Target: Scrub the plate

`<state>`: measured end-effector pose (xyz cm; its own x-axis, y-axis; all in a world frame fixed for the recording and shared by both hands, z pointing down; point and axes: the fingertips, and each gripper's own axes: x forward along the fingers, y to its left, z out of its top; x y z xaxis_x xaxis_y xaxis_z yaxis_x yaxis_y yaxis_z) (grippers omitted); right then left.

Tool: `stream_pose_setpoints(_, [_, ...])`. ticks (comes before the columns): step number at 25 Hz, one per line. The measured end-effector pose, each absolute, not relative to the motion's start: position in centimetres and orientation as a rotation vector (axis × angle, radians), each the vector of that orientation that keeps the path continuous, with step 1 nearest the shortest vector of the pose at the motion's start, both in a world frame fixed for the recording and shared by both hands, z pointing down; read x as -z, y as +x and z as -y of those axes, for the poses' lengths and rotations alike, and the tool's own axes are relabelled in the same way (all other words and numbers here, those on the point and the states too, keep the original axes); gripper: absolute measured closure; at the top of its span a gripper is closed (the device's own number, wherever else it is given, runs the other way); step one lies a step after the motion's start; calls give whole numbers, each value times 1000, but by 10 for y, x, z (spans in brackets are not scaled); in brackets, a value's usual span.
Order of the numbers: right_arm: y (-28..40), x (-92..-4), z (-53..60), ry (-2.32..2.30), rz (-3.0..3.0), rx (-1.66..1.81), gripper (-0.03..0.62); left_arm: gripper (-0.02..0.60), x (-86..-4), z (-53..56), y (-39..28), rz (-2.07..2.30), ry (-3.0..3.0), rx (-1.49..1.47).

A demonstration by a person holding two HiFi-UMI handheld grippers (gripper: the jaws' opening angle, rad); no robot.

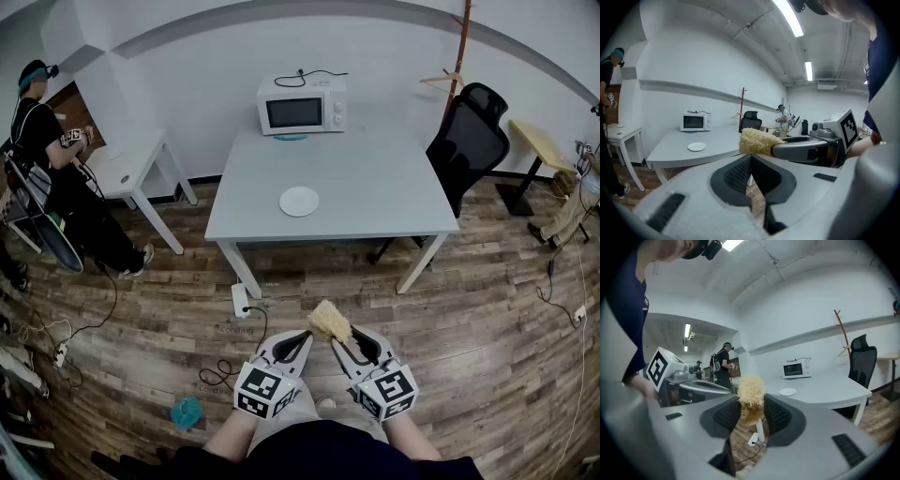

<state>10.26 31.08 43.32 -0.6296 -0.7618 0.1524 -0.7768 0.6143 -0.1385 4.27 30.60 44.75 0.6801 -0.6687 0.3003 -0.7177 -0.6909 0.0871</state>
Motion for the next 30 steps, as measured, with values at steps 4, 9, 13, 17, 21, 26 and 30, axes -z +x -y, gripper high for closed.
stream_pose_setpoints(4, [105,-432,-316,1339,2739,-285,437,563,-448,-311,39,1145,2683,-354])
stream_pose_setpoints(9, [108,-430,-319,1331,2732,-277,437,563,-446,-313,39,1160,2661,-332])
stream_pose_setpoints(13, [107,-430,-319,1318,2767,-297,437,563,-447,-313,35,1188,2649,-330])
stream_pose_setpoints(17, [101,-431,-313,1302,2776,-303,437,563,-453,-309,26,1198,2597,-308])
stream_pose_setpoints(21, [100,-437,-302,1297,2754,-316,437,563,-459,-294,17,1227,2567,-297])
stream_pose_setpoints(26, [107,-444,-283,1314,2730,-334,436,561,-462,-267,15,1249,2555,-271])
stream_pose_setpoints(30, [109,-446,-259,1318,2704,-319,436,561,-465,-236,14,1251,2537,-249])
